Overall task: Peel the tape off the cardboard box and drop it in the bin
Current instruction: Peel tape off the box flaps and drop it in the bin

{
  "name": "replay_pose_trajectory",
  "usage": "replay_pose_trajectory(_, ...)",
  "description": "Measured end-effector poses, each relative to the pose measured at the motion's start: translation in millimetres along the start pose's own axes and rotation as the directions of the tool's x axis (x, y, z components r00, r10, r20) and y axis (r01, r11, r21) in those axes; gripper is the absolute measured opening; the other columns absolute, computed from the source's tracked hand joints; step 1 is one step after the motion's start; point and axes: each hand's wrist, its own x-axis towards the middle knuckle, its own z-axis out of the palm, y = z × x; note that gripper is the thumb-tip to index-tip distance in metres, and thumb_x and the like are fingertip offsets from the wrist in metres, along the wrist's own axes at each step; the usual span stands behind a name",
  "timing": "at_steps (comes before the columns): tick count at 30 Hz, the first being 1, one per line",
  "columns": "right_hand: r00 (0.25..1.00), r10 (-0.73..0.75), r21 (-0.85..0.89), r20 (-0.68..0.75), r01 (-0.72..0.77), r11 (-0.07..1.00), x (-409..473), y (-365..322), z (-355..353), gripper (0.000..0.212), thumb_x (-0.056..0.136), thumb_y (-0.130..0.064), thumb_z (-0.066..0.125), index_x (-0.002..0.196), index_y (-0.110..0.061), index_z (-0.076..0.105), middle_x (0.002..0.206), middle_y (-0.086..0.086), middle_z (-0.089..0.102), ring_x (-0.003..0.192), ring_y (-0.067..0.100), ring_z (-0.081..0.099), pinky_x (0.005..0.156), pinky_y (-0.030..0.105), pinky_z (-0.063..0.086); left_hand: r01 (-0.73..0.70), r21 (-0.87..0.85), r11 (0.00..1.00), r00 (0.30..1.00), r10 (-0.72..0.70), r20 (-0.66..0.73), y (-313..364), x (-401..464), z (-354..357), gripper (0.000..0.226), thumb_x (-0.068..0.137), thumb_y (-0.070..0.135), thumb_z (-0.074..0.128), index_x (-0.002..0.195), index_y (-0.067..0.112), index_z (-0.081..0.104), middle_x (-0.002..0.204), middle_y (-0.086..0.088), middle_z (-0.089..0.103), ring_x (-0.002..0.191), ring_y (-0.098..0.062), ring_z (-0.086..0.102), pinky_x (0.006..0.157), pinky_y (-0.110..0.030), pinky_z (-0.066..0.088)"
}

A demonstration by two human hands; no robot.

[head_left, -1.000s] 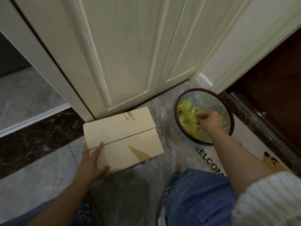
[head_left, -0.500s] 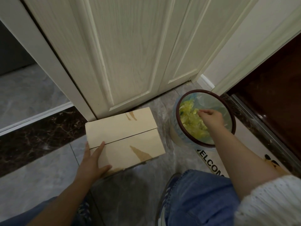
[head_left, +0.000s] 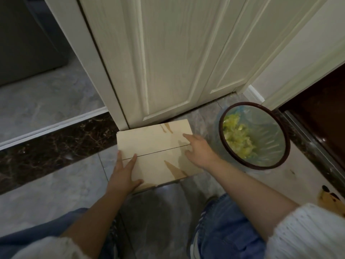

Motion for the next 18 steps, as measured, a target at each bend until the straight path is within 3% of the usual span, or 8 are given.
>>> replay_pose_trajectory(2,0.960,0.235,-0.060,0.152,-0.229,0.972,-2.7,-2.4,24.5,0.088,0.094,-0.019,0.060,0.159,-0.018,0.001,0.165,0.014,-0.002,0.152,0.033,0.010,0.123,0.042,0.021,0.027,-0.063,0.998,0.999,-0.025,0.027,0.4,-2.2,-0.7,0.108,0.087,0.039,0.078,0.161,0.042,0.001,0.165,-0.007,-0.030,0.156,-0.034,0.010,0.122,-0.043,0.027)
replay_pose_trajectory(4,0.905,0.371,-0.048,0.208,-0.370,0.928,-3.2,-4.8,40.3,0.099,0.092,-0.021,0.059,0.157,-0.021,-0.016,0.163,0.014,-0.021,0.153,0.035,-0.004,0.124,0.045,0.016,0.040,-0.097,0.994,0.998,-0.036,0.045,-0.2,-2.5,-1.1,0.107,0.087,0.038,0.078,0.161,0.043,0.000,0.166,-0.008,-0.027,0.157,-0.033,0.009,0.123,-0.043,0.026)
replay_pose_trajectory(9,0.869,0.449,-0.042,0.209,-0.451,0.891,5.2,-3.2,43.2,0.093,0.090,-0.019,0.054,0.158,-0.014,-0.009,0.165,0.019,0.003,0.152,0.037,0.011,0.122,0.041,0.019,0.040,-0.103,0.994,0.999,-0.036,0.033,-6.2,-3.2,-1.3,0.105,0.085,0.039,0.080,0.160,0.044,0.006,0.168,-0.006,-0.018,0.154,-0.031,0.017,0.119,-0.042,0.032)
replay_pose_trajectory(13,0.865,0.458,-0.034,0.205,-0.461,0.887,2.5,5.2,29.1,0.077,0.087,-0.018,0.056,0.154,-0.009,0.019,0.156,0.022,0.027,0.143,0.040,0.029,0.116,0.041,0.033,0.046,-0.118,0.992,0.999,-0.046,0.008,-6.6,-10.9,2.6,0.103,0.085,0.039,0.081,0.161,0.043,0.012,0.168,-0.004,-0.015,0.152,-0.030,0.024,0.118,-0.041,0.034)
replay_pose_trajectory(15,0.877,0.429,-0.030,0.217,-0.433,0.901,-2.5,5.3,23.7,0.063,0.090,-0.013,0.056,0.148,-0.006,0.033,0.152,0.022,0.031,0.139,0.038,0.033,0.113,0.040,0.037,0.057,-0.134,0.989,0.998,-0.057,0.007,-8.0,-15.2,4.1,0.103,0.084,0.038,0.082,0.161,0.041,0.013,0.168,-0.005,-0.014,0.152,-0.030,0.023,0.118,-0.040,0.033)
replay_pose_trajectory(18,0.879,0.404,-0.056,0.255,-0.404,0.913,-11.4,6.8,20.8,0.055,0.095,-0.009,0.056,0.146,-0.004,0.037,0.154,0.022,0.026,0.140,0.038,0.030,0.112,0.042,0.036,0.076,-0.148,0.986,0.997,-0.073,0.022,-10.2,-20.7,4.0,0.103,0.083,0.036,0.083,0.161,0.039,0.015,0.168,-0.008,-0.012,0.153,-0.030,0.021,0.119,-0.038,0.031)
